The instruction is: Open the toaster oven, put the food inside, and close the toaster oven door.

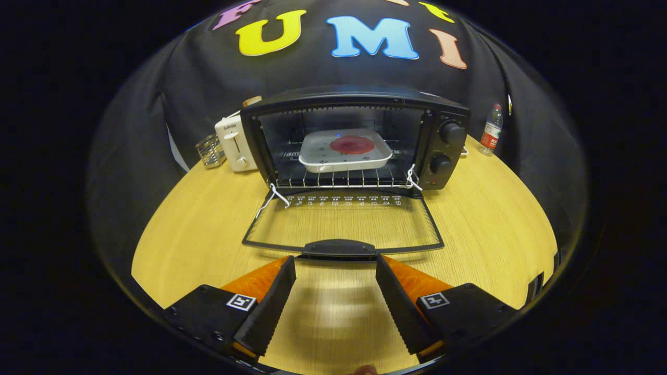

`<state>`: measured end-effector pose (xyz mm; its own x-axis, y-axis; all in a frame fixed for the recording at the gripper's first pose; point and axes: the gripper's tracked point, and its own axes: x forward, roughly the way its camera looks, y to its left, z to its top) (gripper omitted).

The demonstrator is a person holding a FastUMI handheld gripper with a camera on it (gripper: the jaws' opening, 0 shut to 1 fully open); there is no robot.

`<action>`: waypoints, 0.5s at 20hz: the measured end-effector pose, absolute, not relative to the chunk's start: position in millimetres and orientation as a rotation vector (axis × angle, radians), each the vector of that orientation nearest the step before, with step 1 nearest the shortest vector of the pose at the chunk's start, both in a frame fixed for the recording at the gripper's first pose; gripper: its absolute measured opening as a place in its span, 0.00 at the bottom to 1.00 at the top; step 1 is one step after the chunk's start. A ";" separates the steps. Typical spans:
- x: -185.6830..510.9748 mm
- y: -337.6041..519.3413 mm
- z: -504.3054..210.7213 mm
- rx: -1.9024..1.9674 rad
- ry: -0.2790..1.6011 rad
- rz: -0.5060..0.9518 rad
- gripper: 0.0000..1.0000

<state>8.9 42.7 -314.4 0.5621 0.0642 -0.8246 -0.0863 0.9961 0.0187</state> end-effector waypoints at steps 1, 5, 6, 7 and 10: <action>-1.1 46.1 -327.9 -0.039 0.998 0.090 0.98; -9.5 47.5 -352.7 -0.015 1.092 0.067 0.98; -9.2 47.4 -356.9 0.001 1.112 0.054 0.98; -7.2 46.7 -361.5 0.009 1.127 0.044 0.98; 2.7 43.7 -367.8 0.013 1.131 0.019 0.98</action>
<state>2.7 43.7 -367.8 0.4257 0.0215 -0.9046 -0.0085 0.9998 0.0197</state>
